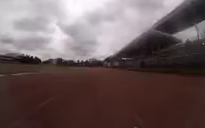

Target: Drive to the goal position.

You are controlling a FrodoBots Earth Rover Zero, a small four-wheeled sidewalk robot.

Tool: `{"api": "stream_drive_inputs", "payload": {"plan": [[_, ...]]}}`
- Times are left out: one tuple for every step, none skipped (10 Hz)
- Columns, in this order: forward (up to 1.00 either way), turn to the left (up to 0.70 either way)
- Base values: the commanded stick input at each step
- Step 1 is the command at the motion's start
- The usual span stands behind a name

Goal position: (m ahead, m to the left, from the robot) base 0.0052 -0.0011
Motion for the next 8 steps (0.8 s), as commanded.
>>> {"api": "stream_drive_inputs", "payload": {"plan": [[0.67,0.0],[0.67,0.0],[0.67,0.0],[0.67,0.0],[0.67,0.0],[0.67,0.0],[0.67,0.0],[0.67,0.0]]}}
